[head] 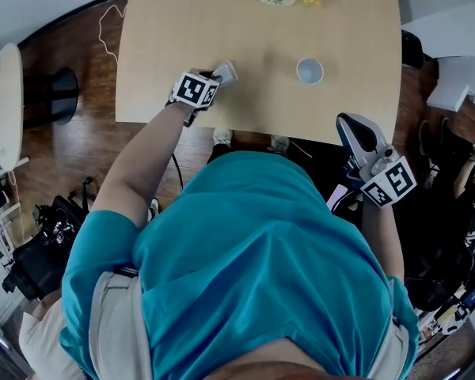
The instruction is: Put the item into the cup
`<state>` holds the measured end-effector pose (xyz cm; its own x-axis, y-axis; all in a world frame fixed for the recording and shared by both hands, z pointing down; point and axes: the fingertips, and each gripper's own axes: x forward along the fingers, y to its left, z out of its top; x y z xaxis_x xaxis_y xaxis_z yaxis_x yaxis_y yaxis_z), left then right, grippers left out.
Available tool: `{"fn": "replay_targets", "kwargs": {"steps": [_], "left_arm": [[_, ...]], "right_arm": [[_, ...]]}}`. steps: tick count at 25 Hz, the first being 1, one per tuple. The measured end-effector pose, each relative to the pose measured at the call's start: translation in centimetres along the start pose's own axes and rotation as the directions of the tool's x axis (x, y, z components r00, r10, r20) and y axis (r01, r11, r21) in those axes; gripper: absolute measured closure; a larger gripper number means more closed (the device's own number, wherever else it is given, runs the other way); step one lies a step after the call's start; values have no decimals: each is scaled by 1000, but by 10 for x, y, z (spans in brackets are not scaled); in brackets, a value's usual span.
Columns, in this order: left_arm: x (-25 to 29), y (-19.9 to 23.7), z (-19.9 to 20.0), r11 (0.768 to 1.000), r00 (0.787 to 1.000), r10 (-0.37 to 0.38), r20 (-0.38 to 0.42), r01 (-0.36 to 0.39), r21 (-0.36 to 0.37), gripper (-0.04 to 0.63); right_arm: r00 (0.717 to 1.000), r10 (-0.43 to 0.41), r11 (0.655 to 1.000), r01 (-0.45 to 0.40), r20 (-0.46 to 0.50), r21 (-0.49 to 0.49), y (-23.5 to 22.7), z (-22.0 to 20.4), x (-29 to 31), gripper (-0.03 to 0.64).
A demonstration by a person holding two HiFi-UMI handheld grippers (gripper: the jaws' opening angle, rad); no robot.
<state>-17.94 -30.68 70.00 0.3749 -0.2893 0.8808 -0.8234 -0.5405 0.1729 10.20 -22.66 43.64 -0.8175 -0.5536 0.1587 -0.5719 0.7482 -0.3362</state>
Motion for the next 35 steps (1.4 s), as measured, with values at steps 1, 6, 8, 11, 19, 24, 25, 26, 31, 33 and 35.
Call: {"fn": "replay_targets", "kwargs": {"steps": [1, 6, 8, 11, 19, 24, 25, 26, 31, 33, 35], "left_arm": [[-2, -2, 2, 1000, 1000, -5, 10, 5, 4, 513], [-25, -23, 29, 996, 994, -64, 84, 59, 60, 529], [-39, -39, 50, 991, 988, -98, 123, 84, 108, 531], [-60, -75, 93, 971, 973, -155, 173, 118, 209, 531], [-51, -181, 155, 786, 979, -200, 44, 134, 603, 531], [-20, -209, 164, 651, 990, -135, -51, 127, 748, 531], [-12, -209, 162, 626, 991, -112, -71, 126, 770, 531], [-5, -209, 161, 602, 992, -87, -89, 124, 789, 531], [24, -208, 158, 512, 990, 21, -141, 110, 852, 531], [34, -208, 157, 483, 987, 57, -149, 103, 869, 531], [43, -209, 157, 457, 985, 82, -154, 100, 884, 531]], "right_arm": [[1000, -1, 1000, 1, 1, 0, 0, -1, 0, 615], [1000, -14, 1000, 14, 7, -5, -3, -3, -4, 615], [1000, -23, 1000, 23, 15, -5, -6, -3, -7, 615], [999, -39, 999, 39, 25, -5, -14, -3, -14, 615], [995, -86, 996, 86, 52, 11, -25, -5, -38, 615], [991, -116, 993, 114, 68, 29, -31, -7, -56, 615], [990, -121, 992, 119, 70, 33, -33, -9, -60, 615], [989, -126, 992, 124, 71, 36, -34, -10, -63, 615], [986, -148, 988, 144, 76, 49, -41, -15, -75, 615], [985, -154, 987, 150, 76, 54, -43, -16, -77, 615], [984, -158, 986, 154, 78, 57, -45, -17, -79, 615]]}}
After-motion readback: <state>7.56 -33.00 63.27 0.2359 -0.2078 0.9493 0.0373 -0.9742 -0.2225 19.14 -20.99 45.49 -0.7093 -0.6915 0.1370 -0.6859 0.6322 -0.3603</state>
